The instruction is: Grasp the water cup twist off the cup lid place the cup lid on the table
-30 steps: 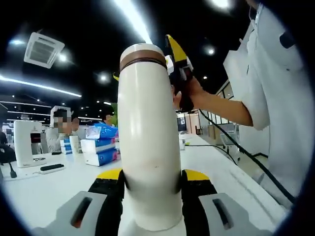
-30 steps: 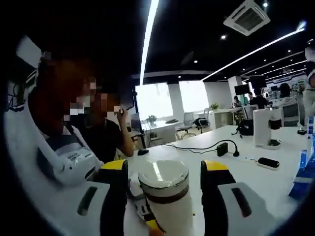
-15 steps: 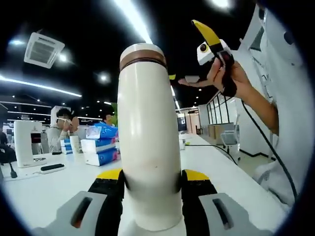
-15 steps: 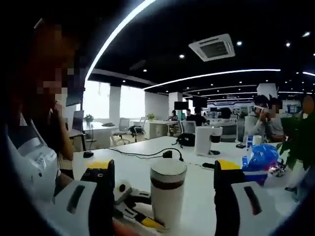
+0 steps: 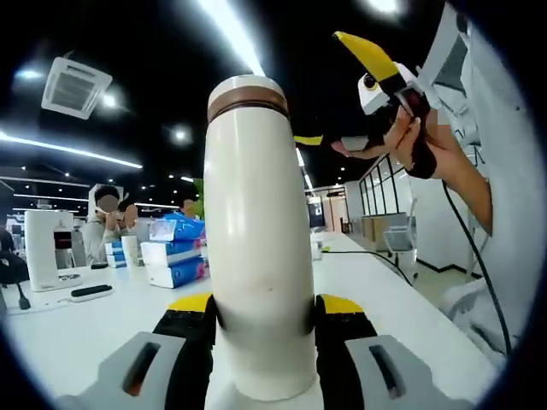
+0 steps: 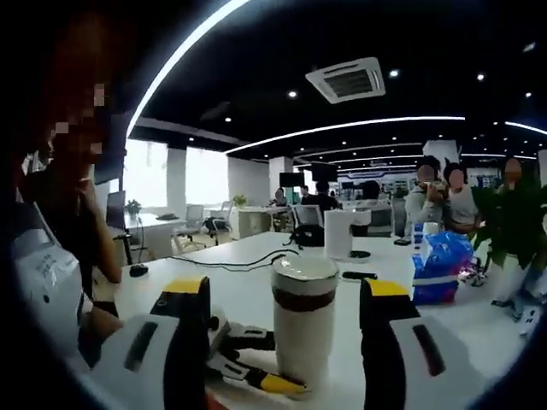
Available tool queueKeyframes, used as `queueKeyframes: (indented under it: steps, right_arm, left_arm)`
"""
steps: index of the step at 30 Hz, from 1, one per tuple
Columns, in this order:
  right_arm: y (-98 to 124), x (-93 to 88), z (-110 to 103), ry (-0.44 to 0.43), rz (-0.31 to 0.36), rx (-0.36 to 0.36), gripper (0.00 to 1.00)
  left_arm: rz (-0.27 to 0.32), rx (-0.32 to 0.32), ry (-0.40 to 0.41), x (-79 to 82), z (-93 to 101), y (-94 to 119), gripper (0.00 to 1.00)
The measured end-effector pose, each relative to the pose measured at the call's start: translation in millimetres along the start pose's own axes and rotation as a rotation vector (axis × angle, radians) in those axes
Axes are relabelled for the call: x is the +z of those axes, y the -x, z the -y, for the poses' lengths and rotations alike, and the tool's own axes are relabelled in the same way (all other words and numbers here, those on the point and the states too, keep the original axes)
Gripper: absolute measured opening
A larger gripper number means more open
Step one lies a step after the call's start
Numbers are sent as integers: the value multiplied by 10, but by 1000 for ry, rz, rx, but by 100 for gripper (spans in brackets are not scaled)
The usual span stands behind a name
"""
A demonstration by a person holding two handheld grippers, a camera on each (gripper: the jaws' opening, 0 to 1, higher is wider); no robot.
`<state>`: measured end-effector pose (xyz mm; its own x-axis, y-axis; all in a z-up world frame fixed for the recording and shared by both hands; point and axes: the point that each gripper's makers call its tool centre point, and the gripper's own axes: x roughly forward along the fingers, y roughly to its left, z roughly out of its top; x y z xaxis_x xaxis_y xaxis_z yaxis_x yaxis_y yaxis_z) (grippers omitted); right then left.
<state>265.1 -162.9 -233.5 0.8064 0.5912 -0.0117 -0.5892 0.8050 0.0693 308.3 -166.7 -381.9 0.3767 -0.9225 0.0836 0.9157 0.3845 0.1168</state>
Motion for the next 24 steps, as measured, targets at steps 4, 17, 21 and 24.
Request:
queueKeyframes:
  steps: [4,17,21,24]
  right_arm:
    - [-231,71,58,-53,16,28,64]
    - [-334,-19,122,-18,-92,137,44]
    - [-330,-25,96,36,-131,218,44]
    - [-315,-35,102,55,-154,267,44]
  left_arm:
    - [0,0,-1,2,-6,-2,47]
    - [1,-1,1,3,-22,-5,47]
    - [2,-2,3,4,-22,-7,47]
    - [2,-2,1,4,-15,-9,47]
